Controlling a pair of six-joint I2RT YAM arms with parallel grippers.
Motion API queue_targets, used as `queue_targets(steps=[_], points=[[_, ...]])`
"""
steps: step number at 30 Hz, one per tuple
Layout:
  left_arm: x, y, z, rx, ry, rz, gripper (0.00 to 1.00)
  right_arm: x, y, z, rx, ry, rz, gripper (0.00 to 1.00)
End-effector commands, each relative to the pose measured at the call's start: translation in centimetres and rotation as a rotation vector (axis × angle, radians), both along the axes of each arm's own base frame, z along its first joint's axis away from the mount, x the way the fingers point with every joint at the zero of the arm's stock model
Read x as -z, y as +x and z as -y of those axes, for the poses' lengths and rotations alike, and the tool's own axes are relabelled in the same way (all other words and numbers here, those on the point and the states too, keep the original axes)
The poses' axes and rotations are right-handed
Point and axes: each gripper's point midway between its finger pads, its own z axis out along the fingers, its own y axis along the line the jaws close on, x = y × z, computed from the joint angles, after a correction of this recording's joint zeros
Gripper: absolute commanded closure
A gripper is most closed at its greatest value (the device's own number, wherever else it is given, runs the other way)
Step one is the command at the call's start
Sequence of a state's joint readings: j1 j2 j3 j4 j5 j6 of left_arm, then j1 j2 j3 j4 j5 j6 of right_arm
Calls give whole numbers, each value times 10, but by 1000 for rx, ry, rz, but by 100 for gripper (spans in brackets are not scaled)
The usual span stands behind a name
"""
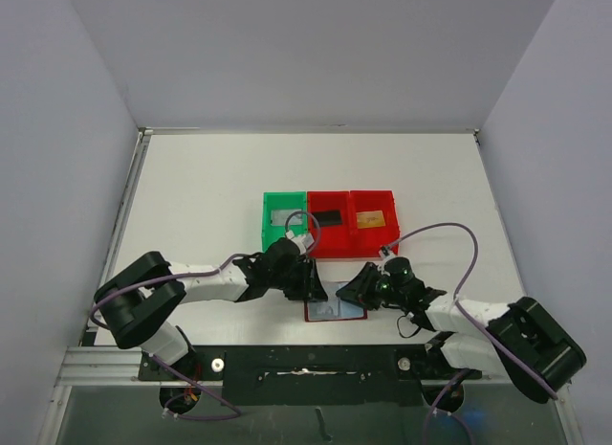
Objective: Take the credit cards out of the card holder
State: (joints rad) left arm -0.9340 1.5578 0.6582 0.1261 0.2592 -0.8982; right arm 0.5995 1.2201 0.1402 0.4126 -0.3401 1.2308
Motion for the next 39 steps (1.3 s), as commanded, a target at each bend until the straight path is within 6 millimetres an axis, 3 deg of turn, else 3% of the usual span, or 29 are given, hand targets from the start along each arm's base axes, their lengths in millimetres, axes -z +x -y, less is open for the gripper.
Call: queue_targets(steps=[1,9,13,18,21,24,28,33,36,39], points=[[-28,3,16,-35,-145,8,65,-10,14,17,68,-94,61,72],[-36,3,30,2,-195,5,65,-35,25,46,175,-229,104,61],[-53,4,48,38,-240,22,65,-42,28,66,226,-330,113,57],[-65,-10,74,157,-232,47,61,-46,29,76,234,-375,115,52],[-59,-23,85,212,-246,9,60,-48,30,75,229,-371,109,52],[-62,-20,81,168,-235,41,59,-53,30,73,223,-356,114,52],[-73,-7,57,76,-196,105,58,-60,29,69,212,-326,126,53],[-71,7,32,-29,-154,127,58,-60,23,52,127,-255,133,66],[-67,10,27,-54,-154,114,58,-54,18,42,77,-215,114,74],[-67,10,31,-49,-161,109,58,-49,14,39,56,-207,106,75]])
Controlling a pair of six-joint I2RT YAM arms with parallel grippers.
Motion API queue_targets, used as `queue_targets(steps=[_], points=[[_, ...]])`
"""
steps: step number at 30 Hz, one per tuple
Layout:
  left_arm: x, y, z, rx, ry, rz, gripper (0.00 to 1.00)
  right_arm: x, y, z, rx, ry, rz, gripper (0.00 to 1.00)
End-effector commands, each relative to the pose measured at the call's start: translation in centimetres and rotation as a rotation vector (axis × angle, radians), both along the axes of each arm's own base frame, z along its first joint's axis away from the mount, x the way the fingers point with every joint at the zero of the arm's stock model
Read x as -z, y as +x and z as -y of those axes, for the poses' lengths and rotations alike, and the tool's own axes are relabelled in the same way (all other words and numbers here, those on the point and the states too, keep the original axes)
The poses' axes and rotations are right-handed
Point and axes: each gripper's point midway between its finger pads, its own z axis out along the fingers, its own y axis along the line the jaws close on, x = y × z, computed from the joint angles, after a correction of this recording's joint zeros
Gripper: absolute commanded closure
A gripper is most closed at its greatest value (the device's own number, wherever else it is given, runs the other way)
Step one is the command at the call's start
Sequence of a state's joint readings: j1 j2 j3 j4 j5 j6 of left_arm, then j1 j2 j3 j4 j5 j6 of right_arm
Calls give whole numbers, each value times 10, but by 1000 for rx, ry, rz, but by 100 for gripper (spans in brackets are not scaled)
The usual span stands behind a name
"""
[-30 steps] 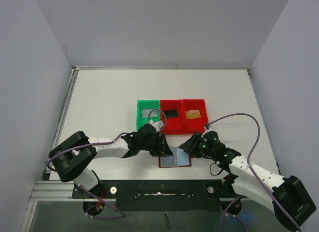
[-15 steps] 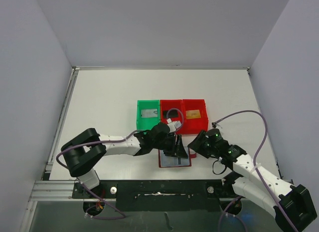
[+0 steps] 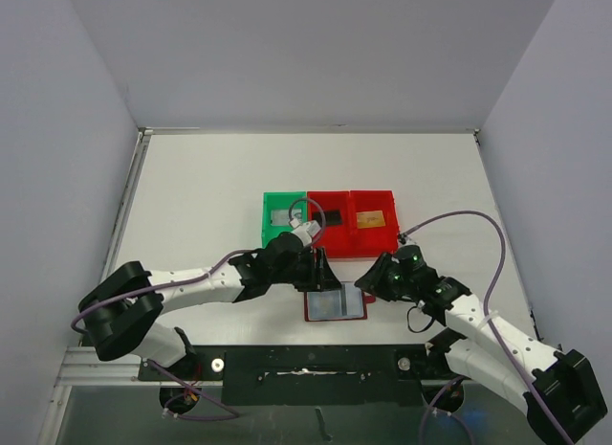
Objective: Take the credit cards out of the card holder
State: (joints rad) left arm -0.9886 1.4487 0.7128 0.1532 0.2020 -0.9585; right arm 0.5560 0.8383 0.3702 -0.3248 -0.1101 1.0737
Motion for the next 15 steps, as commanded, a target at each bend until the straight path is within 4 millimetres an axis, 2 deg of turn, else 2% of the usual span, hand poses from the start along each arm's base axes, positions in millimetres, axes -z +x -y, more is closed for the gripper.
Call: queue_targets(steps=[1,6,9,15], points=[[-2,6,4,-17,-17,10,58,-3,0,-11,-53,47,18,75],[0,5,15,10,-32,-4,57,19,-8,-5,-66,-14,-53,75],[3,6,20,22,-33,-12,57,35,-15,-6,-84,-20,-98,80],[24,10,22,-13,-3,-43,57,70,-28,18,5,-127,-188,88]])
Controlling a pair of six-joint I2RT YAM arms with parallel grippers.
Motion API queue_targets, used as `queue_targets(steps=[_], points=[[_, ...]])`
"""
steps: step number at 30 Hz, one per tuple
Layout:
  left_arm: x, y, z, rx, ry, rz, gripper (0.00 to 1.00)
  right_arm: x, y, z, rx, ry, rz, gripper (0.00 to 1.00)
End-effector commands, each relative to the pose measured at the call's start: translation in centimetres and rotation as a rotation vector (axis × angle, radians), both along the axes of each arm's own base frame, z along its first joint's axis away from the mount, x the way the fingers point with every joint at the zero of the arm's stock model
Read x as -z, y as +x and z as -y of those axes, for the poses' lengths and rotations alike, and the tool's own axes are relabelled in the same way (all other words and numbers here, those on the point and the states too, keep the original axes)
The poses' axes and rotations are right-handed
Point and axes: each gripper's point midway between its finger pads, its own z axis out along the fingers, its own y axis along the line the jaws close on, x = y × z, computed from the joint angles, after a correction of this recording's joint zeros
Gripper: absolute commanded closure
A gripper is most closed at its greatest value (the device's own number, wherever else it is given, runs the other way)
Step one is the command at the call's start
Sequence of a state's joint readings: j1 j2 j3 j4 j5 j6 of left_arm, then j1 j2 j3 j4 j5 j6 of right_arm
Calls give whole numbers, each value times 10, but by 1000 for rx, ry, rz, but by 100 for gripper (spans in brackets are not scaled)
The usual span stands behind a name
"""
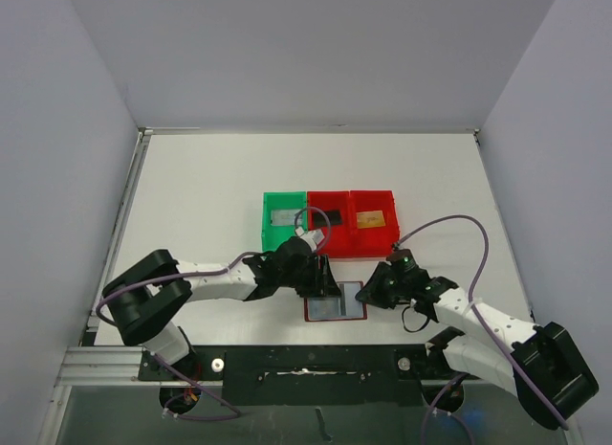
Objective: Take the credit cards out of the card holder
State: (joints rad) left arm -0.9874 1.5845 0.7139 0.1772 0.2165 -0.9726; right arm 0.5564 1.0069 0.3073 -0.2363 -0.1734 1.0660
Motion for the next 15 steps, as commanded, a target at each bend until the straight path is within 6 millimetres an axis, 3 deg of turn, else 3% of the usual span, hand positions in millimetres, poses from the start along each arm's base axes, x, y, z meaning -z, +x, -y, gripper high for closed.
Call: queue_targets(steps=[1,8,15], points=[[-17,13,22,-19,-79,30,57,28,-12,22,50,-104,-48,88],[9,13,17,-57,-27,-17,58,40,-22,20,33,-75,-73,89],[22,11,14,-90,-16,-55,62,42,-25,23,51,-73,-75,90]])
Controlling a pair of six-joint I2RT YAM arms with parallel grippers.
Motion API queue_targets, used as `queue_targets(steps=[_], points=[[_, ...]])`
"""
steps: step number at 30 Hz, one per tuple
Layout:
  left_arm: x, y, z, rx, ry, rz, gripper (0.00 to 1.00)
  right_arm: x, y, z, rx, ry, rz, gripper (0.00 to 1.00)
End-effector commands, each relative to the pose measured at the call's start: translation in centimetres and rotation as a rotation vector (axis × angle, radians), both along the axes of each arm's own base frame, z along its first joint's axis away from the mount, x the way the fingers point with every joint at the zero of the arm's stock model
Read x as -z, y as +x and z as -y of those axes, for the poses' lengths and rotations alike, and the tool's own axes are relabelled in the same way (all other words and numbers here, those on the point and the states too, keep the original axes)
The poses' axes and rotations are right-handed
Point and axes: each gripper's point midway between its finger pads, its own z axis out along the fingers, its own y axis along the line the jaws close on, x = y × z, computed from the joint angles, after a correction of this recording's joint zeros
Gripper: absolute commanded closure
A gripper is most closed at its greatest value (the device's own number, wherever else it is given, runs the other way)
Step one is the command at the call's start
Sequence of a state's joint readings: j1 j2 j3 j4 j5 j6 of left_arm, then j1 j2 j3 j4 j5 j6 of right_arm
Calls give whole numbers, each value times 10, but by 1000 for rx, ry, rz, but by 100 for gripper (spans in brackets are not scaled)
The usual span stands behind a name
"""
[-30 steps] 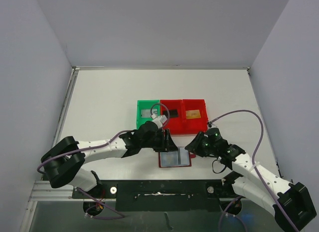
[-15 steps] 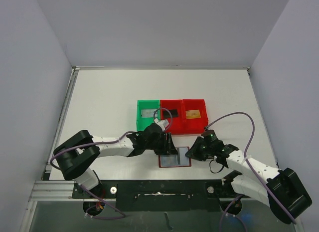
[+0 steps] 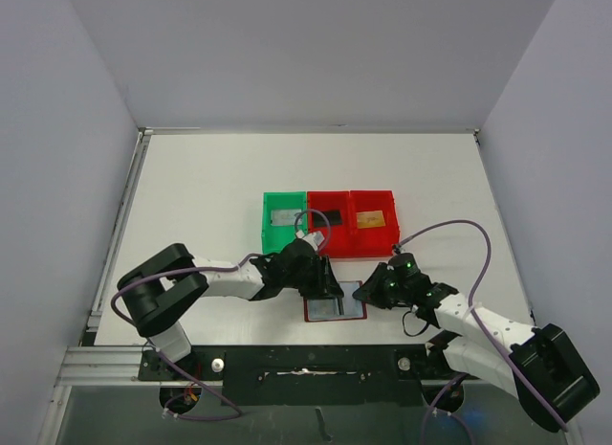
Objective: Take the credit cards out of the card holder
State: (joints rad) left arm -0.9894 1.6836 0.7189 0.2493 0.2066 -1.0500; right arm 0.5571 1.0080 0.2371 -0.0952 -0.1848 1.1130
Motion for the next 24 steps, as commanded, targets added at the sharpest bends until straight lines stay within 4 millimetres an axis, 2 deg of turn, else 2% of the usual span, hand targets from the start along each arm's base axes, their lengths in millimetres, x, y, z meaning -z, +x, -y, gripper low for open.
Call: queue_targets(steps=[1,13,14,15,19,24], points=[[-1,6,7,-39,-23,9,62,37,-29,29,21,-136,-110,90],[-6,2,14,-62,-120,-29,69,36,-28,30,14,-141,-101,90],[-11,3,19,-69,-156,-35,70,36,-28,29,16,-138,-100,90],[-5,-1,15,-81,-169,-64,72,36,-28,29,16,-137,-101,90],[-3,-5,15,-96,-214,-94,81,37,-30,30,20,-134,-105,91],[-10,-3,16,-97,-229,-76,91,36,-29,29,24,-123,-95,91]])
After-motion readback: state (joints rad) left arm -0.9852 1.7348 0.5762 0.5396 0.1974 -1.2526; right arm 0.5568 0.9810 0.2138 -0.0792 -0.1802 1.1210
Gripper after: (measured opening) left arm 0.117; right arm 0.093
